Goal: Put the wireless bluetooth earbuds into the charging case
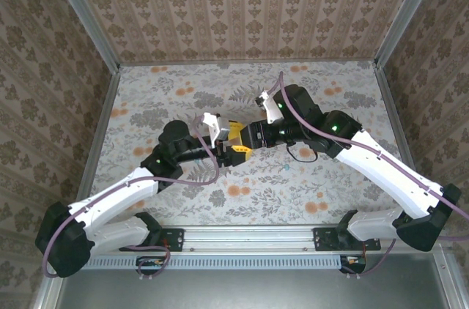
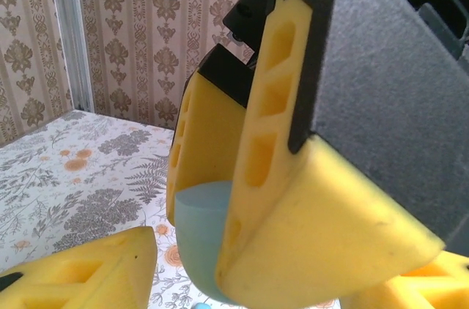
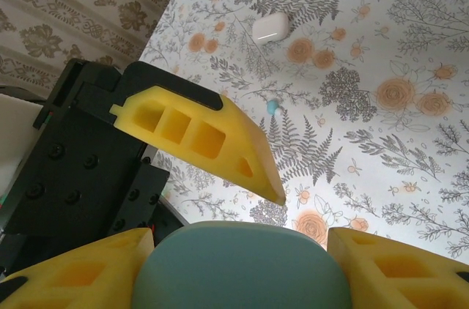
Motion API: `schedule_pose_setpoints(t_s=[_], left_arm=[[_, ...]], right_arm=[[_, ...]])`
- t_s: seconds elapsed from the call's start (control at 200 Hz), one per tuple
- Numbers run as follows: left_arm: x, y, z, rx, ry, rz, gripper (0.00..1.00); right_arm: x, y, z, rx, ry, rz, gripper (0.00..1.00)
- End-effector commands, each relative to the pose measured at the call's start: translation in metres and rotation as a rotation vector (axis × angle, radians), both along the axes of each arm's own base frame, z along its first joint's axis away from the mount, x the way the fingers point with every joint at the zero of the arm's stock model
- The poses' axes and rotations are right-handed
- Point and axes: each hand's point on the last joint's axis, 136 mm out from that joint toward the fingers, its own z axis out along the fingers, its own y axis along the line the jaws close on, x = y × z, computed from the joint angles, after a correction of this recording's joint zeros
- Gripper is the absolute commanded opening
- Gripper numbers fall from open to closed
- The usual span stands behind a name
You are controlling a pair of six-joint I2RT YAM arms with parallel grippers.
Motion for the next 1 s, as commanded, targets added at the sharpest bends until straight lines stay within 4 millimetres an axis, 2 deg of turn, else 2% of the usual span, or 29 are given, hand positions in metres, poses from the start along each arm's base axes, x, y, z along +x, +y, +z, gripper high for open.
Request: schedule_pose_setpoints(t_s=[0.0,0.28,0.36,0.41,0.475,0.59,0.7,0.805,0.95,1.0], left_arm=[[0.0012,-0.0046,0.0202,-0.046,-0.051,-0.002,0.61],[0.0016,-0.0075,0.0179,-0.046,-0.058,-0.007,0.46],[0.0007,-0.0066,0.0194,-0.050,-0.066,-0.006,0.39],[0.0060,-0.0052,0.0191,-0.048,-0.067,0.029,0.36],[0.0065,-0.0039,0.0203,-0.053,-0.068,0.037,0.38],[0.0064,-0.0023,0.0223,-0.062,-0.064,0.045,0.53],[0.0063,-0.0015,0.0238,-0.076,-0.058,0.047,0.54],[0.0053,-0.0019,0.0243,-0.081,-0.058,0.041,0.50],[0.0043,-0.0015,0.0221,-0.070,-0.063,0.036,0.36],[0.0037,-0.0013,0.0214,-0.066,-0.065,0.036,0.35]], right_arm=[[-0.0001,-0.0005,0.0127,0.016,-0.027,-0.010,0.42],[-0.0008,0.0007,0.0116,0.020,-0.016,-0.010,0.42],[-0.0008,0.0005,0.0104,0.017,-0.014,-0.012,0.42],[-0.0007,0.0007,0.0094,0.015,-0.013,-0.013,0.42],[-0.0004,0.0003,0.0083,0.010,-0.014,-0.013,0.42],[0.0003,0.0003,0.0087,0.015,-0.013,-0.018,0.43],[-0.0005,0.0026,0.0109,0.033,-0.015,-0.014,0.43],[-0.0008,0.0045,0.0115,0.050,-0.010,-0.013,0.42],[-0.0022,0.0049,0.0144,0.058,-0.010,-0.010,0.43],[-0.0022,0.0041,0.0143,0.056,-0.010,-0.012,0.43]])
